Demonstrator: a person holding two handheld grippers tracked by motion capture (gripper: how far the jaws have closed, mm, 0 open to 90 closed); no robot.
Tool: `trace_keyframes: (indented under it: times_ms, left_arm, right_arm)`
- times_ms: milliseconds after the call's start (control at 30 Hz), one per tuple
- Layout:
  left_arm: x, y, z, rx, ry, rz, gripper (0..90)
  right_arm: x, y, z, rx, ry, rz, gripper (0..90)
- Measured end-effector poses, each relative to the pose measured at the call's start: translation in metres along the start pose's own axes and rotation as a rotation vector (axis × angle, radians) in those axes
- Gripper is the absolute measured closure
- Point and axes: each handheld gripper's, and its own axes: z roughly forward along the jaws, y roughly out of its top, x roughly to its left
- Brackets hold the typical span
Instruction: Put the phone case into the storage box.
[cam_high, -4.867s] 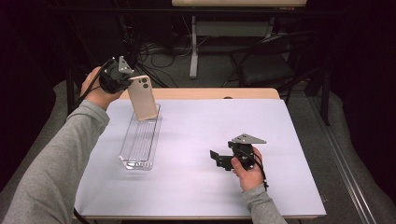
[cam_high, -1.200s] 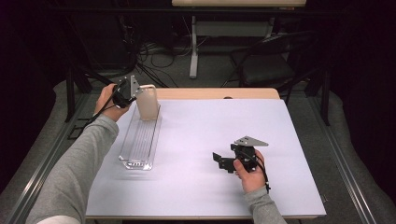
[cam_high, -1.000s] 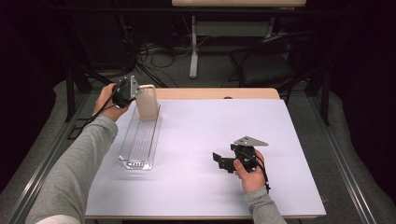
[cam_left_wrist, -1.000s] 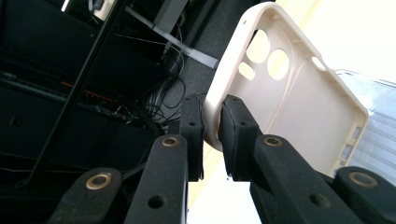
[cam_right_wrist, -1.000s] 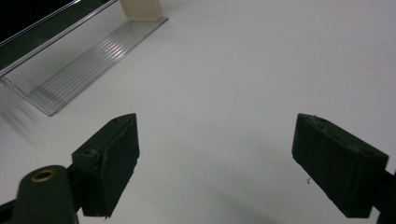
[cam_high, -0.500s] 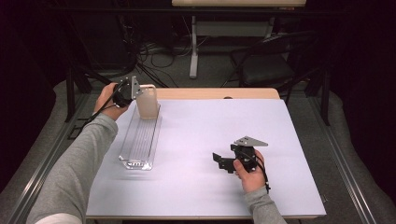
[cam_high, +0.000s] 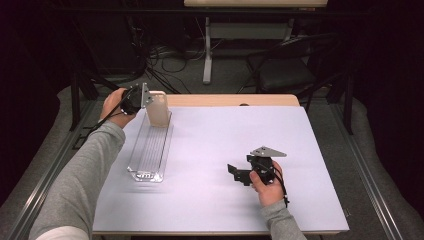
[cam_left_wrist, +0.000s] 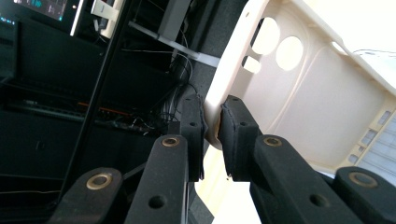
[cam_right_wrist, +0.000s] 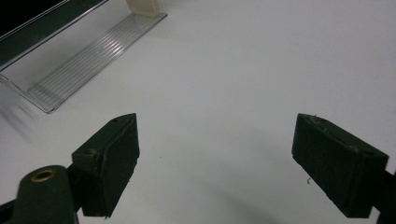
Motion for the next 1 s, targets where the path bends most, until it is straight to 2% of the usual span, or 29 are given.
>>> trace_keyframes:
  times_ms: [233,567,733,800,1000]
  left_arm:
    - [0.0016,-0.0016,0.0014,-0.002,-0.007,-0.037,80.5]
    - [0.0007,0.0012,0.0025,0.004,0.0,-0.038,79.9]
    - [0.0008,0.0006,0.0032,0.003,-0.002,-0.053,78.8]
    - [0.0017,0.0003,0.0028,0.012,-0.003,-0.044,78.3]
    - [0.0011,0.0003,0.004,0.004,-0.007,-0.059,76.4]
  right_arm:
    - [-0.0001,-0.0002,0.0,0.0,0.0,0.0,14.5]
    - [-0.0006,-0.0002,0.0001,-0.002,0.001,0.003,14.5]
    - [-0.0004,-0.0002,-0.0004,-0.001,0.001,0.002,14.5]
    - [-0.0003,-0.0002,-0.0003,-0.001,0.002,0.0,14.5]
    - [-0.0001,-0.0004,0.0002,0.0,0.001,-0.002,14.5]
